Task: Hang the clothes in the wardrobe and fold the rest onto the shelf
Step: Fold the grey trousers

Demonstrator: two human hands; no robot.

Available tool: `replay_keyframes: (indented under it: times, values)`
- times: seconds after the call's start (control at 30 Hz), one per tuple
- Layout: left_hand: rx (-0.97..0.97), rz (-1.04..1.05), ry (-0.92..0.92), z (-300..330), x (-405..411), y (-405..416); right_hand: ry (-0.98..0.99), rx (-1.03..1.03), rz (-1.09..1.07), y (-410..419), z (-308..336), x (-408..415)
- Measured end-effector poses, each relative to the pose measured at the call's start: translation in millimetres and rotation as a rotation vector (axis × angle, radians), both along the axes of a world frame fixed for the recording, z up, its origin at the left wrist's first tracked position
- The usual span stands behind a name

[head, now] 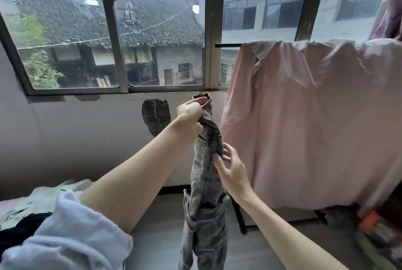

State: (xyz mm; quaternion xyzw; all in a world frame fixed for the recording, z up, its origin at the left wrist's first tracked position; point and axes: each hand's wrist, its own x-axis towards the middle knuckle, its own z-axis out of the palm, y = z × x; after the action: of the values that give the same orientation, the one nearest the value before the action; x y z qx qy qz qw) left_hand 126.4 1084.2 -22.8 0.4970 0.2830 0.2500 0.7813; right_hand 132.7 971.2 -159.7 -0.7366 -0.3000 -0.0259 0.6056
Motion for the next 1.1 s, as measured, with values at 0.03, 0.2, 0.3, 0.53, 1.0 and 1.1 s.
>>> replay_keyframes:
  times: [0.03, 0.2, 0.3, 0.53, 1.0, 1.1]
  values:
    - [-0.001, 0.018, 0.003, -0.4, -2.7, 2.0, -0.018, 0.013, -0.033, 4.5, -1.2, -0.4]
    - [-0.062, 0.113, -0.030, 6.0, -23.9, 13.3, 0.006, -0.112, 0.033, 33.7, -9.9, -7.2]
    - [-0.068, 0.172, -0.056, 6.8, -38.2, 23.9, 0.111, -0.113, 0.037, 58.2, -14.8, -16.6]
    - [-0.088, 0.321, -0.094, 11.0, -68.0, 77.6, 0.040, -0.429, -0.178, 70.4, -32.1, -0.4]
    - [-0.119, 0.274, -0.189, 11.3, -84.2, 79.1, -0.111, -0.344, 0.439, 78.0, -28.3, -19.9]
    - [-0.183, 0.278, -0.182, 3.6, -79.2, 75.4, 0.020, -0.184, 0.380, 96.8, -26.1, -45.6]
